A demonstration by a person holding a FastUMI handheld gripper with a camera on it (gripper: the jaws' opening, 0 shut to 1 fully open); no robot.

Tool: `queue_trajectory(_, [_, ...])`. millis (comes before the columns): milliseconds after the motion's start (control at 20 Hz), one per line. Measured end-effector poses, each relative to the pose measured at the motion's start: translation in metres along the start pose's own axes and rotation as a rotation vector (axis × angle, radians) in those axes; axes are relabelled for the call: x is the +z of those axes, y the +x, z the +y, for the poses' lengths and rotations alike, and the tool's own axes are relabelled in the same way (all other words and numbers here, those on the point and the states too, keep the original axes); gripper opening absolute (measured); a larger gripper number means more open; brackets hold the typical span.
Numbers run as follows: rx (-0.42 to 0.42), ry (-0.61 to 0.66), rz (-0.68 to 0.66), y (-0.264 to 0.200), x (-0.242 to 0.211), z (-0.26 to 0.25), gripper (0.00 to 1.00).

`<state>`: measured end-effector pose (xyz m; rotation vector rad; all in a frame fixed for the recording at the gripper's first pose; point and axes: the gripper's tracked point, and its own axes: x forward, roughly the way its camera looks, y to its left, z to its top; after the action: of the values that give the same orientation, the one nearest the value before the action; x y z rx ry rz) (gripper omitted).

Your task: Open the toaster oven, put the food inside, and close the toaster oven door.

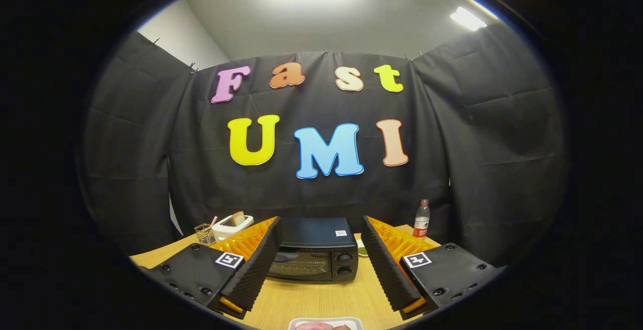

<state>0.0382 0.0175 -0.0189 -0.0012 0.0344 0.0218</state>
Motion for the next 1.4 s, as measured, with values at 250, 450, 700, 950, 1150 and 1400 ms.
queue_trajectory(250, [0.033, 0.001, 0.038, 0.032, -0.017, 0.026, 0.99])
queue_trajectory(450, [0.065, -0.006, 0.068, 0.060, -0.034, 0.051, 0.99])
queue_trajectory(700, [0.081, -0.011, 0.118, 0.095, -0.059, 0.073, 0.99])
queue_trajectory(950, [0.089, -0.013, 0.180, 0.126, -0.090, 0.089, 0.99])
queue_trajectory(1150, [0.084, -0.023, 0.242, 0.146, -0.118, 0.097, 1.00])
queue_trajectory(1400, [0.068, -0.032, 0.300, 0.161, -0.144, 0.101, 1.00])
